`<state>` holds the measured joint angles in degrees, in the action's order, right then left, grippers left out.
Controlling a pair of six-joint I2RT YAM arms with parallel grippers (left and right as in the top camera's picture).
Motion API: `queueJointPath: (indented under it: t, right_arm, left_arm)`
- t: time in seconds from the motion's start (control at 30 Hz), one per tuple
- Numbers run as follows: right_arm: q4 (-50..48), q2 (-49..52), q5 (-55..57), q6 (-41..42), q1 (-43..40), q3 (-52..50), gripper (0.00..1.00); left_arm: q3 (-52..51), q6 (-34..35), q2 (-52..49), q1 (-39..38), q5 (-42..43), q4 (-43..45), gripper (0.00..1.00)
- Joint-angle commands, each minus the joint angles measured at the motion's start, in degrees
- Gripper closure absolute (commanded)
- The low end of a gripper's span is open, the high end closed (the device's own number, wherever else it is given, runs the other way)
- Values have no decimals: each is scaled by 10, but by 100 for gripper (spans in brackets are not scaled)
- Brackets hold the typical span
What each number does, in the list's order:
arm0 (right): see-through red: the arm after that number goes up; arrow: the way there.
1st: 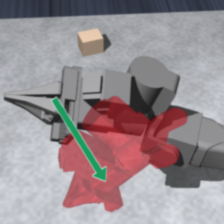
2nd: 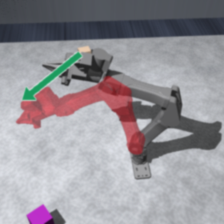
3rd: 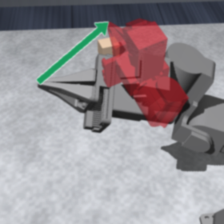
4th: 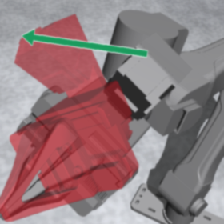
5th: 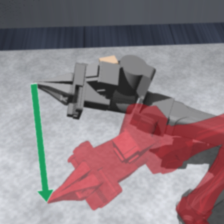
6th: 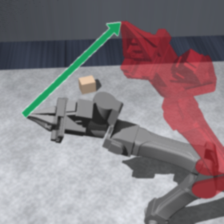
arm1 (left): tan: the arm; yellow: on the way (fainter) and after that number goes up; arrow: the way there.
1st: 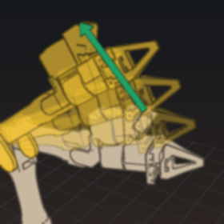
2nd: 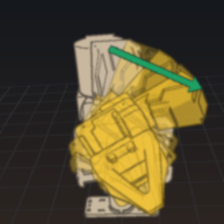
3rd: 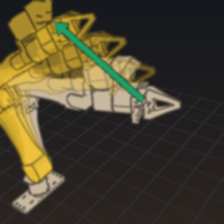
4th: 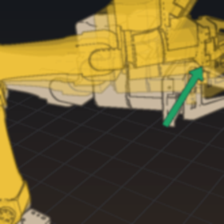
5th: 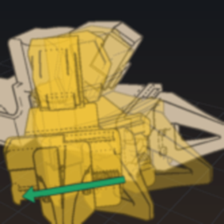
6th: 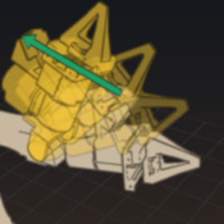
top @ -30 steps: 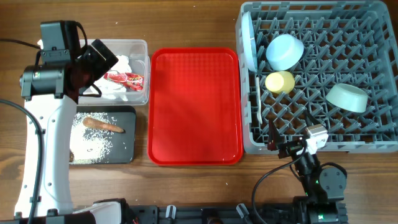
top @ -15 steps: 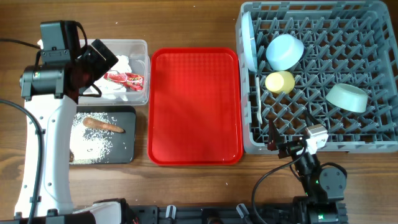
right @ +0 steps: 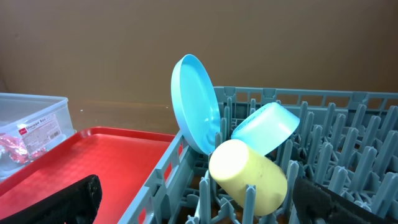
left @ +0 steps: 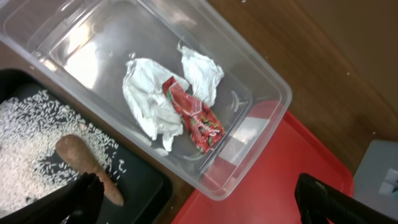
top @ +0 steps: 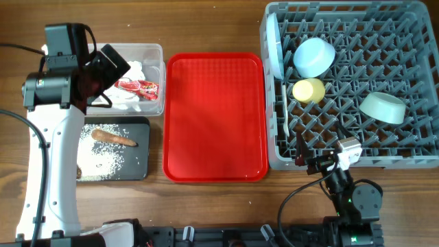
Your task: Sort waste into correct bins and load items into the dishwasher rack
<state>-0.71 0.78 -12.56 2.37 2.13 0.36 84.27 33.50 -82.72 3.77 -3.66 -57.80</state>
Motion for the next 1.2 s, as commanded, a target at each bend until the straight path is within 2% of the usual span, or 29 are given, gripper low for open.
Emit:
queueJointPath:
  t: [0.0,0.13,0.23,0.37,0.5,0.57,0.6,0.63,0.7,0.8,0.83,0.93,1.07,1.17]
  right_arm:
    - [-3,-5,9,8,3,-1,0]
    - [-3,-5,9,8,3,-1,0]
    - [-3,-5,9,8,3,-1,0]
    - [-3,-5,9,8,3,-1,0]
    - [-2,-5,9,8,3,-1,0]
    - [-3,-5,9,8,3,-1,0]
    - [-3,-5,9,8,3,-1,0]
    - [-3,-5,9,8,3,-1,0]
    - [-3,-5,9,8,3,-1,0]
    - [-2,-5,9,8,3,-1,0]
    - [-2,-5,9,8,3,-1,0]
    - [-2,-5,9,8,3,-1,0]
    - [-2,-5,9,8,3,-1,0]
    - [-2,-5,9,8,3,-1,0]
  left_arm:
    - [1,-3,31,3,-14,69,0]
    - [1,0,158,3,-14,96,0]
    - [0,-1,349,2,-14,90,0]
    - [-8,-1,515,18,-25,0,0]
    - [-115,0,657,50,-61,-1,0]
    - [-258,0,738,74,-55,98,0]
    - [-334,0,760,83,-49,177,0]
    - [-383,0,771,86,-47,235,0]
    - [-545,0,779,88,-29,453,0]
    - [-713,0,779,72,-17,651,0]
    - [-758,0,783,57,-17,685,0]
    - [-780,-1,822,31,-18,642,0]
    - [-781,-1,826,15,-20,600,0]
    - [-808,-1,826,12,-20,603,0]
